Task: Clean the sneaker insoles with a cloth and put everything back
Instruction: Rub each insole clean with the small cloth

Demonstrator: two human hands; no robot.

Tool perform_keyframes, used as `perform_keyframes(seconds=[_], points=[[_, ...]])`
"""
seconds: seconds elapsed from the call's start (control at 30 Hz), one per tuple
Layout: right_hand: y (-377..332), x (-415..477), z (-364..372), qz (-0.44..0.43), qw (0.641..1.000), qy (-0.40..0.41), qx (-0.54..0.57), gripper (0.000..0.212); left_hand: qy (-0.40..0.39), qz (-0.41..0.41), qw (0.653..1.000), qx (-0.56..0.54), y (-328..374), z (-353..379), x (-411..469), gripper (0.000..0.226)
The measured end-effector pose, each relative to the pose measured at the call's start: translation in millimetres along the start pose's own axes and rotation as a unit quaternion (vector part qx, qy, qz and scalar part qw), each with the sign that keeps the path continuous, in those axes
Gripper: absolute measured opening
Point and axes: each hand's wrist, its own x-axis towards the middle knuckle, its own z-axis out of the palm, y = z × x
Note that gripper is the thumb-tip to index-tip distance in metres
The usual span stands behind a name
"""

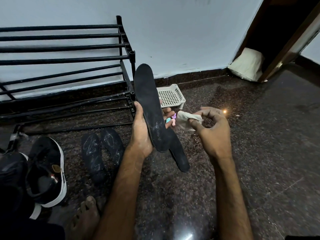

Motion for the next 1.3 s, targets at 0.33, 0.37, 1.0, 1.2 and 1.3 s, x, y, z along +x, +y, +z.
perform_keyframes(seconds=[0.33, 0.37, 1.0, 1.2, 1.3], points=[[-22.1, -11.4, 45.2, -0.184, 0.961, -0.078, -0.192, 0.016, -0.02, -0.012, 0.999, -0.023, -7.9, 18.4, -9.9, 0.07], [-18.5, -13.5, 48.7, -0.197, 0.957, -0.101, -0.186, 0.013, -0.016, -0.008, 1.0, -0.024, -8.3, 16.4, -8.0, 0.074], [-47.1, -19.6, 45.6, -0.123, 0.957, -0.193, -0.18, 0.007, -0.03, 0.001, 0.998, -0.061, -8.4, 18.3, -9.2, 0.069], [-43.9, -15.2, 57.6, -0.143, 0.975, -0.006, -0.172, 0.007, -0.054, -0.013, 0.996, -0.067, -18.1, 17.9, -12.7, 0.057], [-38.2, -9.6, 33.9, -0.141, 0.975, 0.073, -0.154, 0.014, -0.081, -0.03, 0.993, -0.079, -16.2, 19.9, -14.9, 0.06]])
